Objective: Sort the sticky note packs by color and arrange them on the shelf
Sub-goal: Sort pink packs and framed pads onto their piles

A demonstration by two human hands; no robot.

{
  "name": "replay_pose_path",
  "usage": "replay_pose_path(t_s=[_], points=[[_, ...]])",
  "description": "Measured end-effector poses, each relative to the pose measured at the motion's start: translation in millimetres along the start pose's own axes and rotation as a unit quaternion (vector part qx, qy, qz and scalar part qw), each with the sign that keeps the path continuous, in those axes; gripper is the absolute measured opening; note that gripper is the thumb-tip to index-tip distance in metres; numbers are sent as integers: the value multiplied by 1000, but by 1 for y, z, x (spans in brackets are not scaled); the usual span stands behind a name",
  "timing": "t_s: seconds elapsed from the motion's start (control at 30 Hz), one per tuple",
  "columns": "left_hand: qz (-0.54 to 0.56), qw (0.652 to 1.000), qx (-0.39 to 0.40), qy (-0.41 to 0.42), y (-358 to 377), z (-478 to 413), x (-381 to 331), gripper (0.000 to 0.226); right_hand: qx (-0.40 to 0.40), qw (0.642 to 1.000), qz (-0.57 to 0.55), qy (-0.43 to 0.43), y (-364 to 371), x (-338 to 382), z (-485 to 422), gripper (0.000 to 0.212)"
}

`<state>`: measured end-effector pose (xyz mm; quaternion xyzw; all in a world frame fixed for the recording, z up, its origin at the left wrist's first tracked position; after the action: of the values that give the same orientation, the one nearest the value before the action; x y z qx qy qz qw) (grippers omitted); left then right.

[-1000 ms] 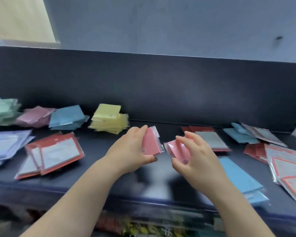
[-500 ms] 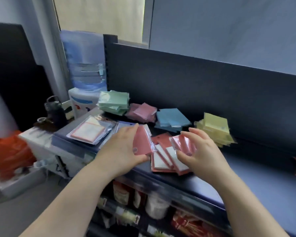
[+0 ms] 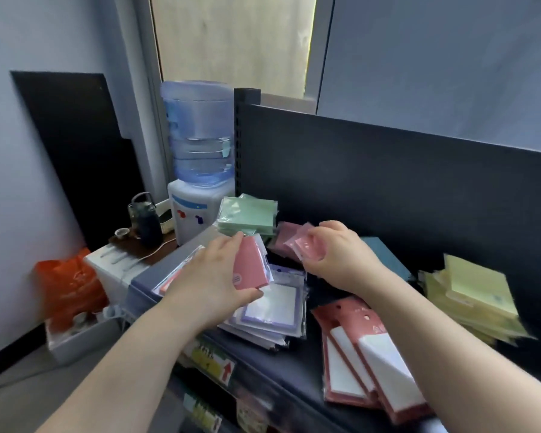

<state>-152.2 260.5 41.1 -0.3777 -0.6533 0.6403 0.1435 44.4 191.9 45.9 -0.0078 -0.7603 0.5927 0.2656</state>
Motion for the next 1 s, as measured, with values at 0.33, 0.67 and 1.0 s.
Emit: replay_pose_path(t_s=[0.33, 0.67, 1.0], points=[[-9, 999, -14, 29, -8, -45, 3, 98, 38, 999, -22, 19, 26, -5, -69, 63], [-50, 980, 51, 183, -12, -136, -21, 98, 43, 993, -7, 106, 8, -5, -52, 117], [-145, 933, 134, 300, 27, -171, -53, 81, -37, 970, 24, 240, -9, -4, 18, 105]])
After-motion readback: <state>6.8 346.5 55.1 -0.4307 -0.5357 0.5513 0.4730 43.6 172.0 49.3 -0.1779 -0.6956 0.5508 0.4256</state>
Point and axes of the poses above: each hand's wrist, its own z-axis away from the middle knuckle, its own y-axis out of the palm, x = y × z, the point moved 4 cm from there along -z, towards the middle knuckle, and after that the axes turned 5 degrees about -z, right-handed, at the moved point
